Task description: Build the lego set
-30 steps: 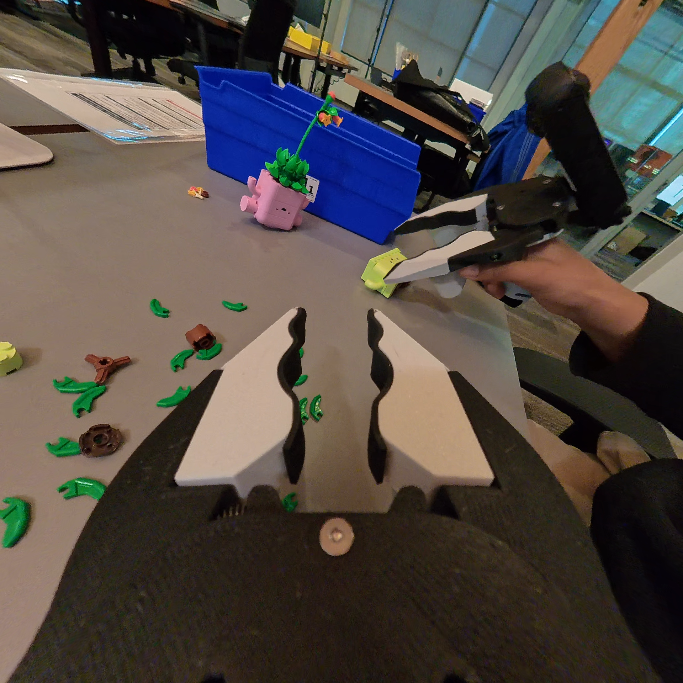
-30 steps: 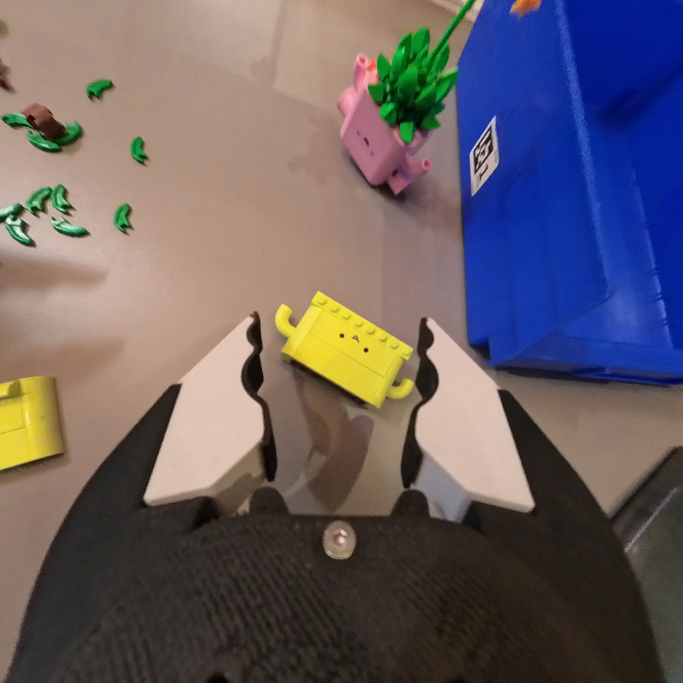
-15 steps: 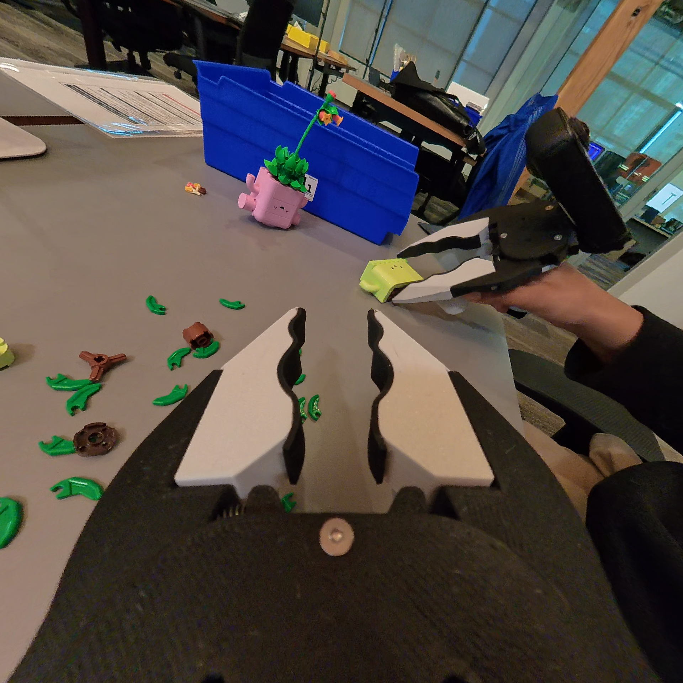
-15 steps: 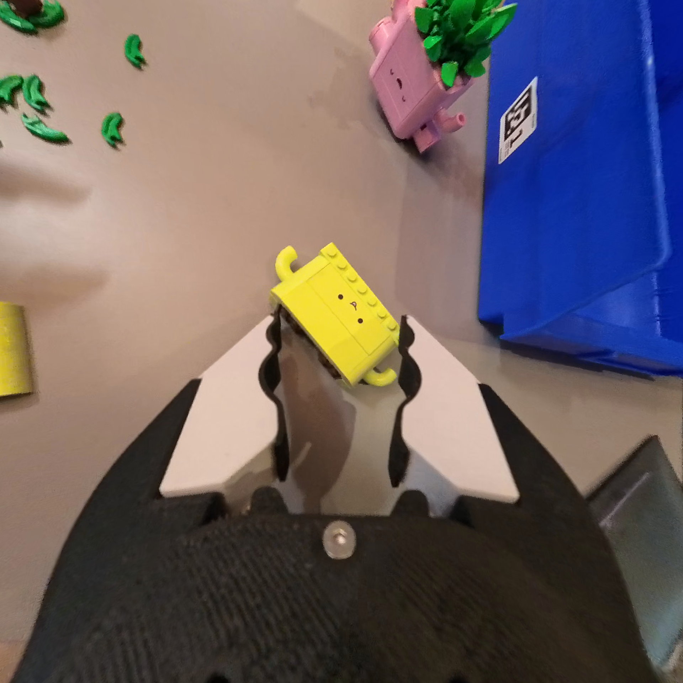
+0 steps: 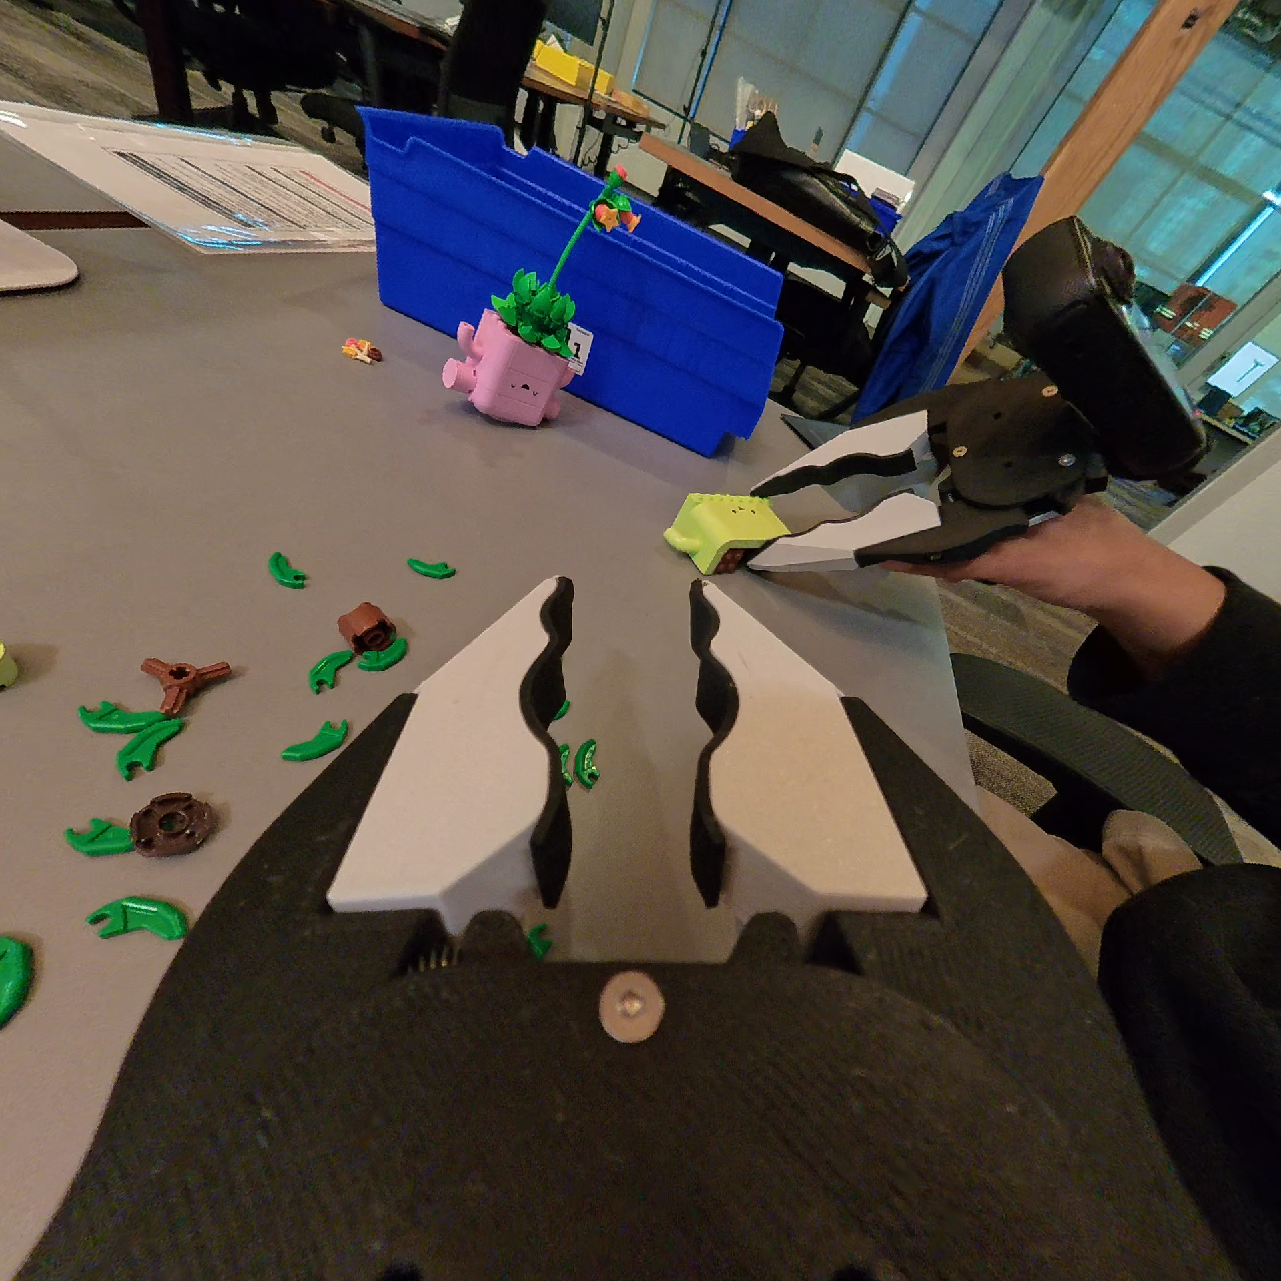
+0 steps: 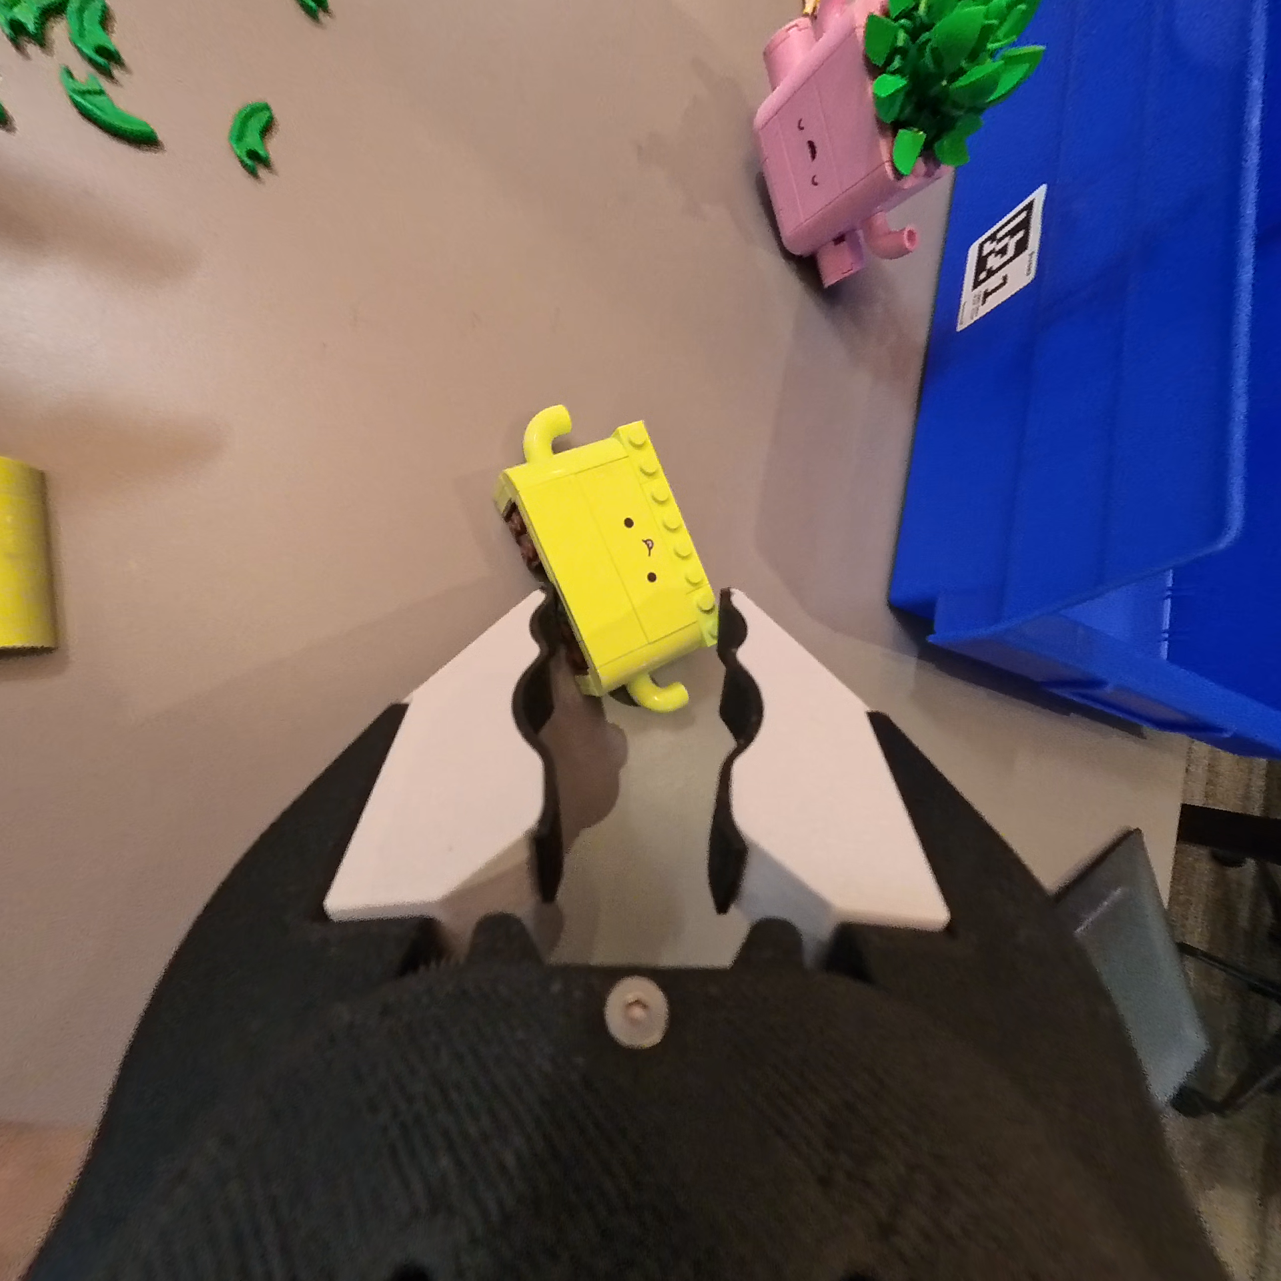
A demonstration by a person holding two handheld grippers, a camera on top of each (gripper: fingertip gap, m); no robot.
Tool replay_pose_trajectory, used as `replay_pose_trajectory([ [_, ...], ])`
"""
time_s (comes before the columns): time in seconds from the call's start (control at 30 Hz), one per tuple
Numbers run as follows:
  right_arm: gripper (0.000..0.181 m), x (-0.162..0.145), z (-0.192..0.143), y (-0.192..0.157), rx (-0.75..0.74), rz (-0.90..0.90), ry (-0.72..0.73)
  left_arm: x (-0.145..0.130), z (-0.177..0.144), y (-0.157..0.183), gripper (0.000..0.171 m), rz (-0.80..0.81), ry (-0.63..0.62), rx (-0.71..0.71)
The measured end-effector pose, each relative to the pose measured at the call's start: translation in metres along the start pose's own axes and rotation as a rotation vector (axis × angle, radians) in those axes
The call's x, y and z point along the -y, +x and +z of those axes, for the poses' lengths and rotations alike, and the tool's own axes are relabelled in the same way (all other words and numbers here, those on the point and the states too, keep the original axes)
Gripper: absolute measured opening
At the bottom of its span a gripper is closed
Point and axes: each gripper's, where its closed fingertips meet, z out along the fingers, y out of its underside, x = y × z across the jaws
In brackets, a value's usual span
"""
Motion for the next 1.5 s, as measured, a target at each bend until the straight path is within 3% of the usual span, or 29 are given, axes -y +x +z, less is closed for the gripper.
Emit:
replay_pose_trajectory([
  [0.37, 0.044, 0.001, -0.004, -0.007, 0.076, 0.036, 0.012, 0.000, 0.000, 0.000, 0.032, -0.002, -0.001, -0.001],
  [0.53, 0.044, 0.004, -0.007, -0.013, 0.186, 0.088, 0.009, 0.000, 0.000, 0.000, 0.032, -0.003, 0.000, -0.001],
  [0.83, 0.042, 0.008, -0.027, -0.051, 0.763, 0.238, -0.163, 0.000, 0.000, 0.000, 0.032, 0.002, -0.002, 0.001],
  [0.97, 0.042, 0.008, -0.028, -0.057, 0.882, 0.292, -0.225, 0.000, 0.000, 0.000, 0.032, 0.007, -0.004, 0.003],
  [1.27, 0.050, 0.020, -0.015, -0.047, 0.825, 0.294, -0.205, 0.000, 0.000, 0.000, 0.032, 0.001, -0.001, 0.000],
  [1.5, 0.053, 0.043, -0.026, -0.027, 0.748, 0.264, -0.031, 0.000, 0.000, 0.000, 0.032, -0.001, 0.000, -0.001],
])
